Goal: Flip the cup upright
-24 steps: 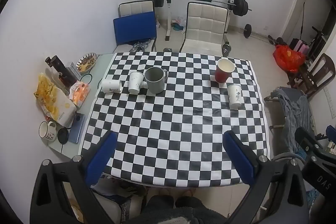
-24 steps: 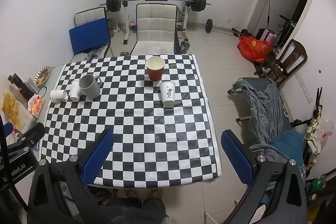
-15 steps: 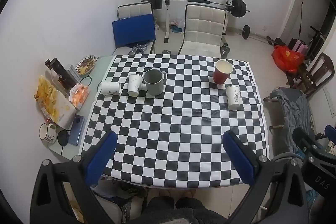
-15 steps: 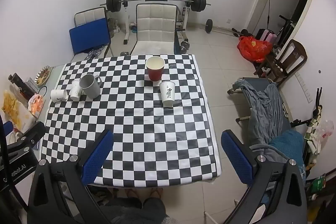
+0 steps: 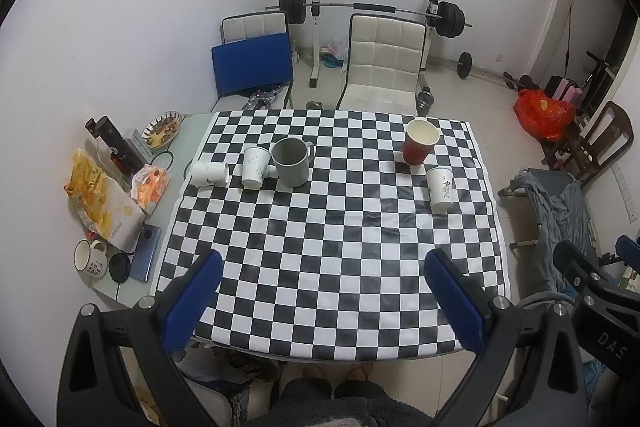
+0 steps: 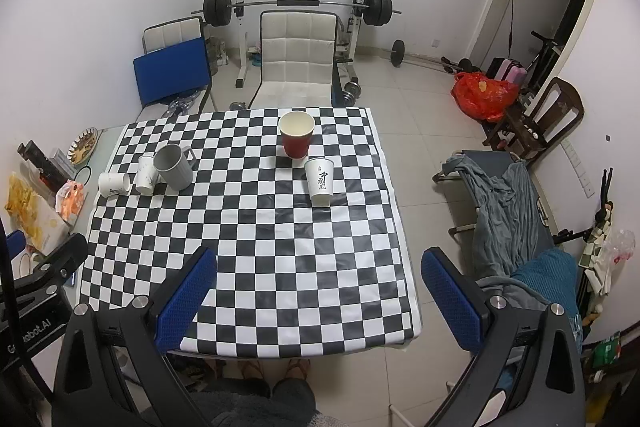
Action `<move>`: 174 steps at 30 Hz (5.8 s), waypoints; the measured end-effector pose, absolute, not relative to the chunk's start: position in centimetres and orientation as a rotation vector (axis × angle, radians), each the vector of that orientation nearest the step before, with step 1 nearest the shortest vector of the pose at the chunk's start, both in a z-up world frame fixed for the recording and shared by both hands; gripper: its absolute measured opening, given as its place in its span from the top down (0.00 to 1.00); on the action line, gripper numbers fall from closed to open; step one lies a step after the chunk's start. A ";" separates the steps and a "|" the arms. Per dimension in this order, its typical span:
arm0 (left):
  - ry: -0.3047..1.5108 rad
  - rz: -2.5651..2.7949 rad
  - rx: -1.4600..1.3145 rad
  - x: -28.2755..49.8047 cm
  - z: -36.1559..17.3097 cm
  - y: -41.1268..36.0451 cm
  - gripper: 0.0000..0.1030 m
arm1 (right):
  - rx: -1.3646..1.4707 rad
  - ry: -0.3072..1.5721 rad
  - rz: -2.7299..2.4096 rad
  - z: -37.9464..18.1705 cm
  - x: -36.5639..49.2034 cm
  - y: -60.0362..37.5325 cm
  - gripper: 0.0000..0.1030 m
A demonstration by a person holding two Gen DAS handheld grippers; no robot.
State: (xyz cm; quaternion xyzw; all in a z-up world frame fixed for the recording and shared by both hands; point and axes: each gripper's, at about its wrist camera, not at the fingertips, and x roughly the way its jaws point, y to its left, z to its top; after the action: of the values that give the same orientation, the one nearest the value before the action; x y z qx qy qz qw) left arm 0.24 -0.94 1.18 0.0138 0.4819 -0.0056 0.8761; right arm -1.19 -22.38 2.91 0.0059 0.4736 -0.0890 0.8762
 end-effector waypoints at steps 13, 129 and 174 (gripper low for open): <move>0.997 -0.016 0.029 0.0 1.2 -0.9 0.00 | 0.007 0.982 -0.188 3.0 -1.7 -22.3 0.00; 0.968 -0.160 0.243 31.7 -27.2 -19.8 0.00 | 0.191 1.307 -0.346 -34.0 32.1 -42.5 0.00; 0.769 -0.323 0.096 35.0 -25.4 -21.2 0.25 | 0.135 1.285 -0.357 -35.5 35.6 -44.4 0.00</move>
State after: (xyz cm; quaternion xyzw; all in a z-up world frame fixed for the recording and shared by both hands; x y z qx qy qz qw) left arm 34.96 -21.20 -25.41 0.0465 0.3732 -0.1569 0.9132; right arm 35.58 -44.39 -35.51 0.0626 0.5953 -0.1654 0.7838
